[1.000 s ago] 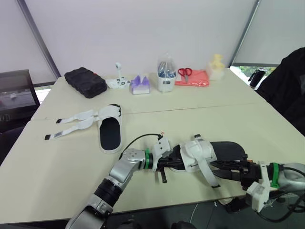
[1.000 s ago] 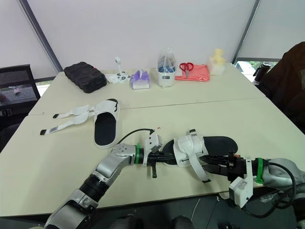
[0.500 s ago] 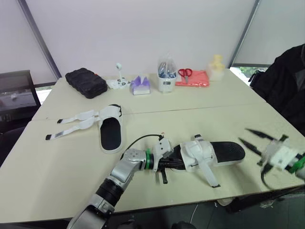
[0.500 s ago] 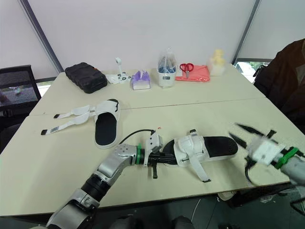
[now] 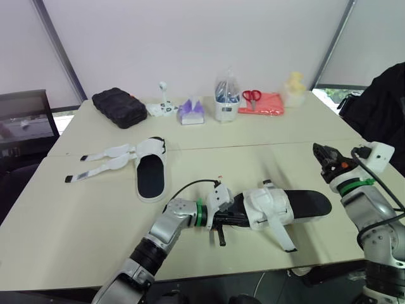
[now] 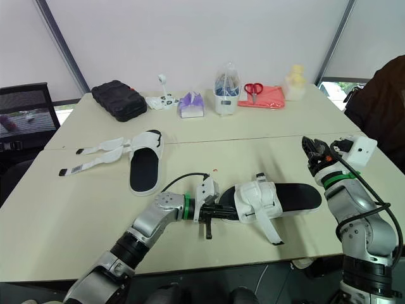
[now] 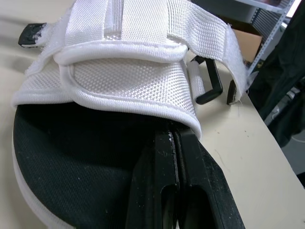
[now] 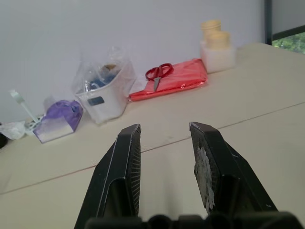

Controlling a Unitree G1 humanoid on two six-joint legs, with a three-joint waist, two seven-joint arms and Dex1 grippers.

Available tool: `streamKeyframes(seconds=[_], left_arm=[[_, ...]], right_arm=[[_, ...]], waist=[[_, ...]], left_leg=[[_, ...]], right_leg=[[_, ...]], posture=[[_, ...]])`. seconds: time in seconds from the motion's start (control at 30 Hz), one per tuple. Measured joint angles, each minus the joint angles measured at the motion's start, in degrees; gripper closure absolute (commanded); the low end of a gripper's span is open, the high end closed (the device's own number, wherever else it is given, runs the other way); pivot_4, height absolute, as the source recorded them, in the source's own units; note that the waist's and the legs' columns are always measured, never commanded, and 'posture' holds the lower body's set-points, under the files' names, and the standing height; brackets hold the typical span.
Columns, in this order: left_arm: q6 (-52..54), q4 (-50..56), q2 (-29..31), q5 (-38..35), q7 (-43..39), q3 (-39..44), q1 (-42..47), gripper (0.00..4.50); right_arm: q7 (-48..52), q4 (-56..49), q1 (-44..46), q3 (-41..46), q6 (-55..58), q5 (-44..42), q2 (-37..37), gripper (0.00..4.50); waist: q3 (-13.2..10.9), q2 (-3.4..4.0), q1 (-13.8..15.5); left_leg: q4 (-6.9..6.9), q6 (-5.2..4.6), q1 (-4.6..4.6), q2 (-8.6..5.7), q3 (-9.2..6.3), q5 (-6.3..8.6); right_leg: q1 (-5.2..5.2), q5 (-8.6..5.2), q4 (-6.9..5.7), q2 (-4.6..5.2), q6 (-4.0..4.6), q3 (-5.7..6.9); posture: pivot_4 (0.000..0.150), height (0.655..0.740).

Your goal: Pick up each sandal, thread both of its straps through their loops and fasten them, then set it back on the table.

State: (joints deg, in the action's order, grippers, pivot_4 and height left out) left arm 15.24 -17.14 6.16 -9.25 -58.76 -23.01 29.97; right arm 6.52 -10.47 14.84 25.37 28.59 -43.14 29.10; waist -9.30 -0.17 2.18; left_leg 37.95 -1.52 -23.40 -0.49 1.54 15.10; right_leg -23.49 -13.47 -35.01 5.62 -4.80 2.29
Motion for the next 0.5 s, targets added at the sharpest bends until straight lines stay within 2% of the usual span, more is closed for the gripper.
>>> streamKeyframes(seconds=[0.03,0.17,0.3,0.4,0.5], left_arm=[[0.15,0.07,0.09,0.00,0.00,0.01,0.00,4.50],[0.09,-0.45,0.25,0.00,-0.28,0.15,0.56,4.50],[0.03,-1.71,0.03,-0.01,-0.84,0.10,1.71,4.50],[0.00,-1.79,-0.12,-0.11,-0.79,0.14,1.71,4.50],[-0.02,-1.53,-0.23,-0.16,-0.30,0.34,1.36,4.50]], right_arm=[[0.12,-0.34,-0.02,0.07,0.01,-0.03,-0.13,1.92],[1.51,-0.58,0.00,0.16,2.09,-0.04,1.56,0.01],[8.49,-1.85,-1.38,0.95,9.53,-6.12,7.45,0.01],[14.20,-6.26,-7.27,1.90,19.83,-14.32,13.83,0.01],[17.87,-8.32,-12.17,2.58,26.85,-18.96,18.02,0.01]], waist=[[0.00,0.00,-0.03],[0.00,0.00,-0.05],[-0.01,0.01,0.06],[-0.02,-0.02,0.14],[-0.04,-0.06,0.02]], left_leg=[[0.00,0.00,0.01,0.00,0.01,0.00],[0.01,-0.01,0.03,0.00,0.01,0.00],[0.02,-0.01,0.02,0.00,0.02,0.00],[0.02,-0.03,0.00,0.01,0.00,0.01],[0.05,-0.03,0.03,0.03,0.00,0.01]], right_leg=[[0.00,0.00,-0.01,-0.01,0.00,0.00],[0.00,0.00,-0.06,-0.08,-0.01,0.01],[0.01,0.00,-0.06,-0.13,-0.01,0.03],[0.01,0.00,-0.04,-0.03,-0.01,0.03],[0.05,-0.01,-0.01,-0.03,0.00,0.02]], posture=[[0.150,0.7400],[0.150,0.7400],[0.150,0.7400],[0.150,0.7400],[0.150,0.7400]])
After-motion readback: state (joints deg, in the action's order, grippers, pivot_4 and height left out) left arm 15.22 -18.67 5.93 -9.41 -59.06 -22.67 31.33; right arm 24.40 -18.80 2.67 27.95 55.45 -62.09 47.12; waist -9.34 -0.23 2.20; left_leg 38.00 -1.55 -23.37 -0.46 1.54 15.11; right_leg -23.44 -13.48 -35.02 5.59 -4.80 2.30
